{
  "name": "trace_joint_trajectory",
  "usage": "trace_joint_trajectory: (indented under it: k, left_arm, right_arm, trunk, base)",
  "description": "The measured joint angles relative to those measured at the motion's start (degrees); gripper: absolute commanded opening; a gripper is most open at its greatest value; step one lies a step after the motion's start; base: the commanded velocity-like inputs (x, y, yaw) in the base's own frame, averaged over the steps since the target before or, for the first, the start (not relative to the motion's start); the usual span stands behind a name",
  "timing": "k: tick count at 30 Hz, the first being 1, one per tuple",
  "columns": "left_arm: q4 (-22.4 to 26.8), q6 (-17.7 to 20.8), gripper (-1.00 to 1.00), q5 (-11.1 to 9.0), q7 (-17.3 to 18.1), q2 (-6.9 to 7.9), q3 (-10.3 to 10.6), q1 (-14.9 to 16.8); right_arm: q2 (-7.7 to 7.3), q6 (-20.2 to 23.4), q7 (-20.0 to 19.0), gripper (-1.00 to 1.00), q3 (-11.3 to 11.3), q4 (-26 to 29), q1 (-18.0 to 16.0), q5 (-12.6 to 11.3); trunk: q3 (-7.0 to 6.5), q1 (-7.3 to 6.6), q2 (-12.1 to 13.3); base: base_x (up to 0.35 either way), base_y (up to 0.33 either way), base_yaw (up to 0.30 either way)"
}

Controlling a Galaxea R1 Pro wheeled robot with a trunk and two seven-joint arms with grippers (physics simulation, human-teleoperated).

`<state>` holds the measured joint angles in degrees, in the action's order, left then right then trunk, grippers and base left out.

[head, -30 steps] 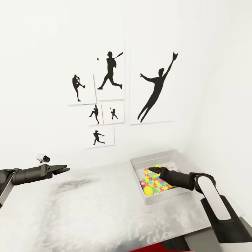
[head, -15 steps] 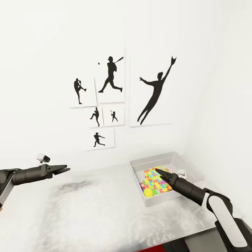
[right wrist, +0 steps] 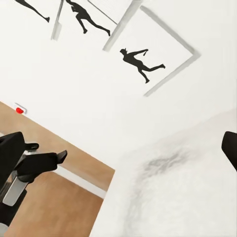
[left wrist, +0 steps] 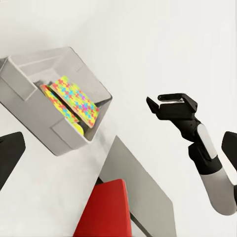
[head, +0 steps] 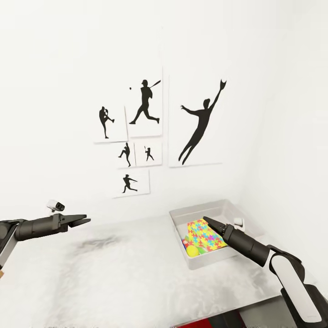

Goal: Put all the toys in the child's room - the three board games (two on the bed and one on the table), the two jigsaw puzzles on the table, and the tennis ball on the table - inside the toy box on the table in the child's room.

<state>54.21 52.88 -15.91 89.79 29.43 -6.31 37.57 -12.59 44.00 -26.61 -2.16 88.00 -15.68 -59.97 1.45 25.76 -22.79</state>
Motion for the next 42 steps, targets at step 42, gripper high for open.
trace_joint_trajectory:
  k: [42]
  left_arm:
    - [0.03,0.04,1.0,0.11,0.01,-0.01,0.0,0.04]
  right_arm:
    - [0.74,-1.2,0.15,1.0,-0.14,-0.28,-0.03,2.91]
  trunk:
    - [-1.46,0.02,-0.07]
  base:
    - [-0.118,0.096,-0.086]
